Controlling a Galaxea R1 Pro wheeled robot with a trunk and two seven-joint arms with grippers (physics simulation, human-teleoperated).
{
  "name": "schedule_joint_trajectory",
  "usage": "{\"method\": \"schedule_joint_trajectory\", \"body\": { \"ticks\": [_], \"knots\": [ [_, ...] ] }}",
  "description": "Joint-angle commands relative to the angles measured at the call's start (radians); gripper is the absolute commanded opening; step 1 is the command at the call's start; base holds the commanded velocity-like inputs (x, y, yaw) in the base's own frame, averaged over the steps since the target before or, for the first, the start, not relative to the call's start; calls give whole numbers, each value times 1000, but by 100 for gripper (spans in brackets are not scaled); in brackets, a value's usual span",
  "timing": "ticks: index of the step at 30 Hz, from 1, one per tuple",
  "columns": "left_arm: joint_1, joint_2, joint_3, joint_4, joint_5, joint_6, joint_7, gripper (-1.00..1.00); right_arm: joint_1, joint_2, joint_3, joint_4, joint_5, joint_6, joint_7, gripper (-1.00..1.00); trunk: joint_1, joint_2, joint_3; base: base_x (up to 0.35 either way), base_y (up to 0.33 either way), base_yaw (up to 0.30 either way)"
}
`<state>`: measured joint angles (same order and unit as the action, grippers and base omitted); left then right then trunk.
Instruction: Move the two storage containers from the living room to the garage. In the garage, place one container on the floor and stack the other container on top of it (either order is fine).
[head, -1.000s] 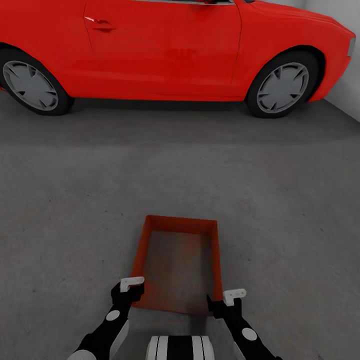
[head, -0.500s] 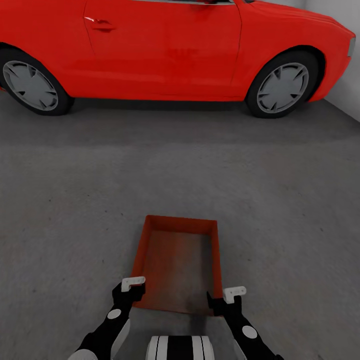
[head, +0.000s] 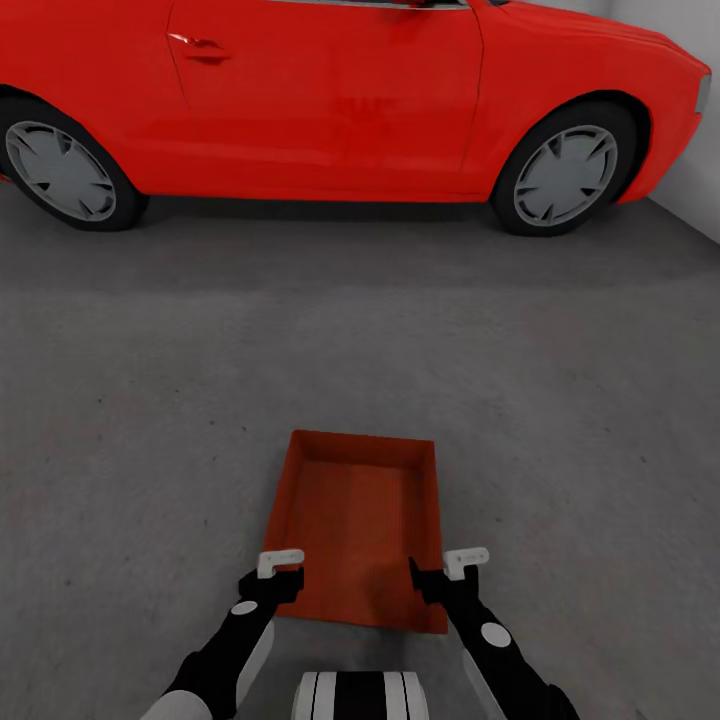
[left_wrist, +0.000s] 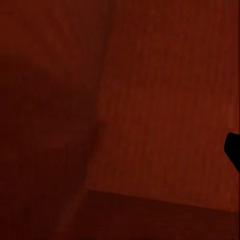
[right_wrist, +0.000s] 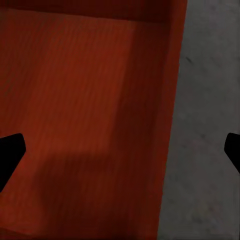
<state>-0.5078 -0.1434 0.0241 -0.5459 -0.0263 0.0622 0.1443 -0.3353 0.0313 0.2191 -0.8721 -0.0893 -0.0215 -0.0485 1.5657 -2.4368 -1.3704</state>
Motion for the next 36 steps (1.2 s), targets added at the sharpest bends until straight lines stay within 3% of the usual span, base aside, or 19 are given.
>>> {"method": "schedule_joint_trajectory", "body": {
  "ticks": [1, 6, 11, 36],
  "knots": [
    [0, -2, 2, -3, -3, 11, 2, 100, 0, -1, 3, -3, -10, 6, -5, 100, 0, 0, -1, 0, 0, 0],
    [0, -2, 17, -73, -4, 52, 3, 100, 0, -6, -1, -8, -12, 19, -5, 100, 0, 0, -1, 0, 0, 0],
    [0, 0, 32, -149, -3, 163, 2, 100, -1, -8, -55, -10, -9, 20, -4, 100, 0, 0, -1, 0, 0, 0],
    [0, 1, 34, -155, -4, 180, 3, 100, -1, -8, -63, -9, -12, 20, -4, 100, 0, 0, -1, 0, 0, 0]
  ]
}}
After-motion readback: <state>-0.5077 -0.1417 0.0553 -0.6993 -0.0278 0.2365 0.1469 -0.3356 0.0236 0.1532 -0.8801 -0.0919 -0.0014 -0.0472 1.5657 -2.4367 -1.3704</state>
